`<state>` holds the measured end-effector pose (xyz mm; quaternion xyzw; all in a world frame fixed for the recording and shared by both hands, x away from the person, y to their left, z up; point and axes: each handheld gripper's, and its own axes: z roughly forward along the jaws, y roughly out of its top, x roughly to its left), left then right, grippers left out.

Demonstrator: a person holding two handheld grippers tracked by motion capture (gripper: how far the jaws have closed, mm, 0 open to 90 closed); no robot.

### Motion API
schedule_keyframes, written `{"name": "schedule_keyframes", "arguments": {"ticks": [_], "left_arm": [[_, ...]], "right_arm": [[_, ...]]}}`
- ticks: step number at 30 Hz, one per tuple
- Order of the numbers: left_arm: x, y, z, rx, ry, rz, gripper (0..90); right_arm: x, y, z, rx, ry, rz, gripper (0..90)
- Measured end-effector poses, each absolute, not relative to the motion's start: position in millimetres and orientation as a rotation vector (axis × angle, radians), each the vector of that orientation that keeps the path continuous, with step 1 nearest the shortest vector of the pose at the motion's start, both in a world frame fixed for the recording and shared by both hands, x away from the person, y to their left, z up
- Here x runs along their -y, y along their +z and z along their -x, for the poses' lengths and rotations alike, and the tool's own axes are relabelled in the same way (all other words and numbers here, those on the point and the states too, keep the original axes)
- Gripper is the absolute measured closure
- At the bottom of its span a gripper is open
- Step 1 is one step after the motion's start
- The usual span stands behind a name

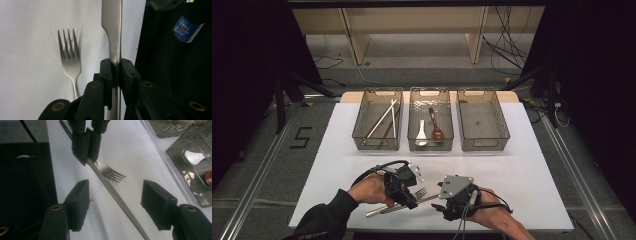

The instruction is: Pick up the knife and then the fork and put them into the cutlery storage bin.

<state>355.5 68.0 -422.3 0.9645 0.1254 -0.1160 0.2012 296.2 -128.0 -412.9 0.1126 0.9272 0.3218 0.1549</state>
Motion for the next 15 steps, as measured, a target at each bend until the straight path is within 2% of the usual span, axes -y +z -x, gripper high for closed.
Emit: {"name": "schedule_keyframes", "arguments": {"ticks": [7,15], "left_arm": [[-59.8,-422.0,-356.9,-0.313,-0.405,-2.702,79.9],[-53.4,-422.5,-354.7,-0.289,-0.431,-2.710,79.9]], "right_arm": [[120.6,-419.0,-294.2,-2.671,0.847,-0.217,49.7],[113.6,-426.5,-287.9,-2.703,0.752,-0.105,60.5]]}}
